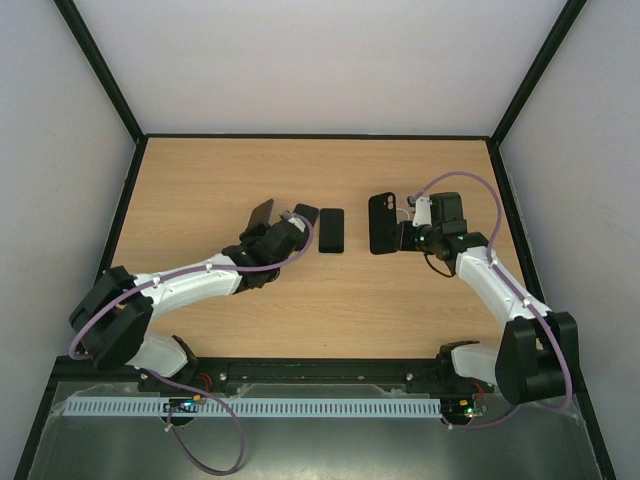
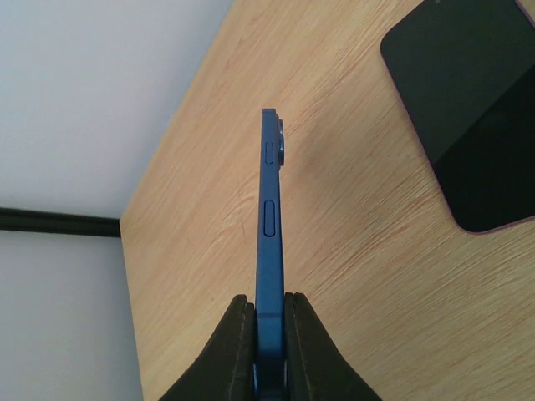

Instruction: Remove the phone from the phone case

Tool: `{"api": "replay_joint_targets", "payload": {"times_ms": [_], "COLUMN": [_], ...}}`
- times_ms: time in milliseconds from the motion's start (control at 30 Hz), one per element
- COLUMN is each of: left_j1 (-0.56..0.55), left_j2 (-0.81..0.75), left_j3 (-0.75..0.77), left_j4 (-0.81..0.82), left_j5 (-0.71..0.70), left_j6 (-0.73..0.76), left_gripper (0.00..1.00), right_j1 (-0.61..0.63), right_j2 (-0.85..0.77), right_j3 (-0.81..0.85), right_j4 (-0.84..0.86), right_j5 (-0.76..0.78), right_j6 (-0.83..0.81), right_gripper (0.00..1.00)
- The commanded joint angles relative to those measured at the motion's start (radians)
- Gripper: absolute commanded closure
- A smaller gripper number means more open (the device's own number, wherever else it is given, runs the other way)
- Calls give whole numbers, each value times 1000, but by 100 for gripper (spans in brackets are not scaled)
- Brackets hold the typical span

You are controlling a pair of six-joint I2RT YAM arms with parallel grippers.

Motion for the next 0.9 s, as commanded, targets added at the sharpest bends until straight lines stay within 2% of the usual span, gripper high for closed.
{"api": "replay_joint_targets", "payload": {"times_ms": [0,233,467,600,767,867], "left_j1": [20,55,79,80,80,81], "left_j2": [-49,100,149,174,216,242], "left_j3": [-61,-23,-8,5,24,46], "left_j4": [132,126,109,73,5,-24], "left_j5": [65,59,78,92,131,143], "left_j6": [184,186,151,122,77,62], "left_gripper": [97,97,97,90,73,67], "right_j1": [0,-1,0,0,0,0], "right_j2": [-14,-113,-124,-118,-77,-44], "right_j3": [-7,-80,-83,-92,-80,-53], "right_j4": [87,132,124,130,122,95], "right_j5": [5,63,69,75,65,51], "right_j6": [-13,-13,-23,-24,-28,-46], "right_gripper": [98,98,98,98,98,98]}}
